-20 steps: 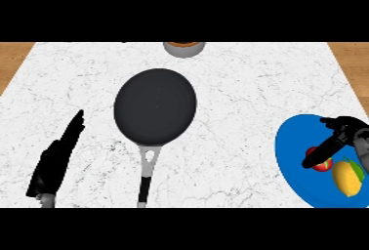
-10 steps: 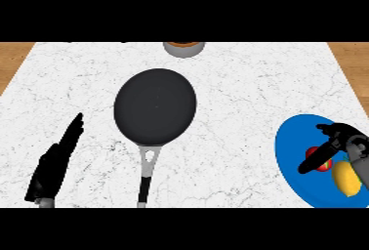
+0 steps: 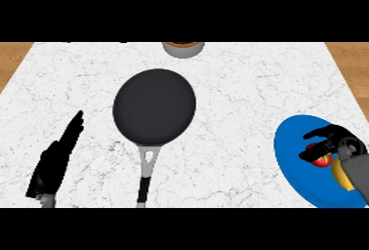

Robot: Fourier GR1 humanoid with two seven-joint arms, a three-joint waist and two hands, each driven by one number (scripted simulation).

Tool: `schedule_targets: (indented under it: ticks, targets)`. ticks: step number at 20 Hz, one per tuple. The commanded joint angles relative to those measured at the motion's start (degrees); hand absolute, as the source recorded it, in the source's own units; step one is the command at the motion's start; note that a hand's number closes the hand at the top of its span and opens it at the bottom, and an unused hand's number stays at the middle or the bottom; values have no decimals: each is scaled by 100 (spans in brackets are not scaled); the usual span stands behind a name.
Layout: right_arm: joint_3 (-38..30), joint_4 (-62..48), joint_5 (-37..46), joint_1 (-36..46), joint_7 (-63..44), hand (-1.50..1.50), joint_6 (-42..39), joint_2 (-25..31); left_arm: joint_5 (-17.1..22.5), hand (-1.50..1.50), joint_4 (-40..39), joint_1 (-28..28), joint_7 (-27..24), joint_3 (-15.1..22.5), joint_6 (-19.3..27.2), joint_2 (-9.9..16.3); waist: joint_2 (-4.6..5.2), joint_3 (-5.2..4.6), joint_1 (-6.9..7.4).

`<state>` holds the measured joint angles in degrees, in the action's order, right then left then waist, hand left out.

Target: Pick the tomato from the plate and place it in the pan

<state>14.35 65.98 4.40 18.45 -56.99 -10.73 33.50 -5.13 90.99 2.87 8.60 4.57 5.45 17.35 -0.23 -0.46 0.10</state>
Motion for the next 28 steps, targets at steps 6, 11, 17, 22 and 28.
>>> schedule_targets:
  ticks: [6, 11, 17, 22, 28]
  targets:
    - [-292, 379, 101, -408, -93, 150, 374, -739, -219, 0, 108, 281, -272, -3, -10, -173, 13, 45, -15]
    - [464, 527, 800, 39, 819, 150, -254, -559, -127, 0, 129, 100, 4, -78, -154, -86, 36, 50, 117]
    - [1509, 681, 2123, 883, 1757, 150, -207, -569, -164, 0, 26, -44, 23, -30, -153, -169, 47, 51, 174]
    - [1329, 888, 2954, 1334, 2382, 150, 1045, -514, -97, 0, -71, -52, -58, -187, -177, -122, 33, 49, 83]
    - [1366, 1151, 3773, 1898, 3258, 150, 2115, -579, -213, 0, 118, -24, 90, -18, -162, -204, 38, 52, 97]
